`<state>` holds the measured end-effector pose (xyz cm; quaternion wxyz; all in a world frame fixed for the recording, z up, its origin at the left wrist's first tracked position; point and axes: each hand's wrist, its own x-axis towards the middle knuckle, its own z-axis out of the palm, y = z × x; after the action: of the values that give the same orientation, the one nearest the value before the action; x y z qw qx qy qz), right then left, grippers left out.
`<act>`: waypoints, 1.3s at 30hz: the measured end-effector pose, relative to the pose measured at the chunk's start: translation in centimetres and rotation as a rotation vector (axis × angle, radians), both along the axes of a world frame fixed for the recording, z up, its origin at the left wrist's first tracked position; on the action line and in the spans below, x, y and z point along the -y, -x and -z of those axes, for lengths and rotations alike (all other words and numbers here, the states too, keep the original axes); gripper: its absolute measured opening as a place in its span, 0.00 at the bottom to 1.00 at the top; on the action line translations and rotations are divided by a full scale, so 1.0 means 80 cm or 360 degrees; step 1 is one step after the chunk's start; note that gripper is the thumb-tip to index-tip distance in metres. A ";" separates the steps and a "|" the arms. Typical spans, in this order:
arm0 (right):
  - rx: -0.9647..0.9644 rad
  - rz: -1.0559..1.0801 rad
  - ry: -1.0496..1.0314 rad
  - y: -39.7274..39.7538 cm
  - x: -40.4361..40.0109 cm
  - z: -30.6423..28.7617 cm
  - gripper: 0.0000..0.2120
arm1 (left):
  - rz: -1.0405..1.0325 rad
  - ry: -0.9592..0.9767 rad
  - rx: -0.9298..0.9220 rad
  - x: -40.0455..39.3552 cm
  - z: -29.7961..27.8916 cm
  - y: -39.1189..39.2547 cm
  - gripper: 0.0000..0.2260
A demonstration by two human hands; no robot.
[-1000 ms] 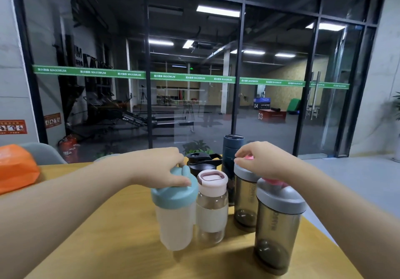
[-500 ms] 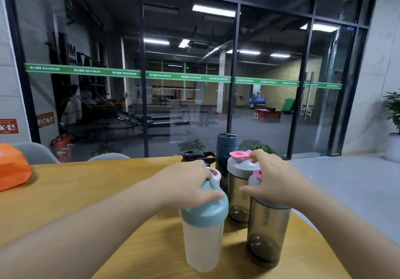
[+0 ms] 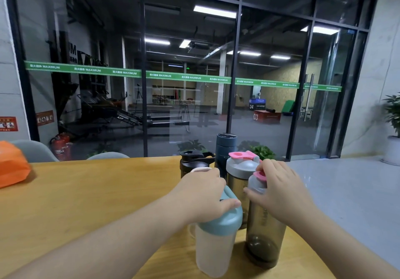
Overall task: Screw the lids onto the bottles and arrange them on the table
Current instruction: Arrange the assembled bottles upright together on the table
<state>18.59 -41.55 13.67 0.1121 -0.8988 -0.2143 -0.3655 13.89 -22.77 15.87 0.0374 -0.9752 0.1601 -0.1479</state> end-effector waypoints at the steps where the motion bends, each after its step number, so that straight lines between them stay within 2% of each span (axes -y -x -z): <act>1: 0.0047 -0.0011 -0.0025 -0.001 -0.001 0.002 0.19 | -0.0015 -0.0009 -0.0001 0.000 0.001 0.000 0.27; 6: 0.0149 -0.0004 -0.0061 0.001 0.002 0.013 0.20 | -0.0053 0.0023 -0.0032 0.002 0.004 0.001 0.27; 9: 0.0212 0.0014 -0.0024 0.005 0.005 0.023 0.27 | -0.0043 0.0100 -0.0032 0.003 0.007 0.001 0.29; 11: 0.0236 -0.0005 -0.0051 0.006 0.008 0.030 0.34 | -0.0024 0.0298 -0.0021 0.001 0.011 0.004 0.30; 13: 0.0240 -0.0059 -0.0128 0.006 0.012 0.037 0.38 | 0.0006 0.0542 0.0007 -0.003 0.017 0.010 0.30; 22: 0.0266 -0.0114 -0.0194 0.006 0.021 0.060 0.40 | 0.0002 0.1451 0.0050 -0.014 0.070 0.024 0.31; 24: 0.0277 -0.0075 -0.0190 0.003 0.019 0.065 0.41 | -0.0005 0.1572 0.0094 -0.013 0.082 0.023 0.31; 28: 0.0332 -0.0040 -0.0199 0.001 0.017 0.069 0.42 | 0.0007 0.1674 0.0189 -0.006 0.088 0.026 0.29; 34: 0.0350 0.0015 -0.0203 0.003 0.014 0.070 0.44 | -0.0003 0.1646 0.0191 0.001 0.089 0.028 0.26; 39: 0.0243 0.0124 -0.0182 0.011 0.006 0.070 0.38 | 0.0046 0.1592 0.0243 0.001 0.089 0.031 0.25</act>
<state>17.69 -42.05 8.08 0.1323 -0.8681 -0.1658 -0.4488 11.44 -22.85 8.75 -0.4248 -0.8579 0.0799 -0.2779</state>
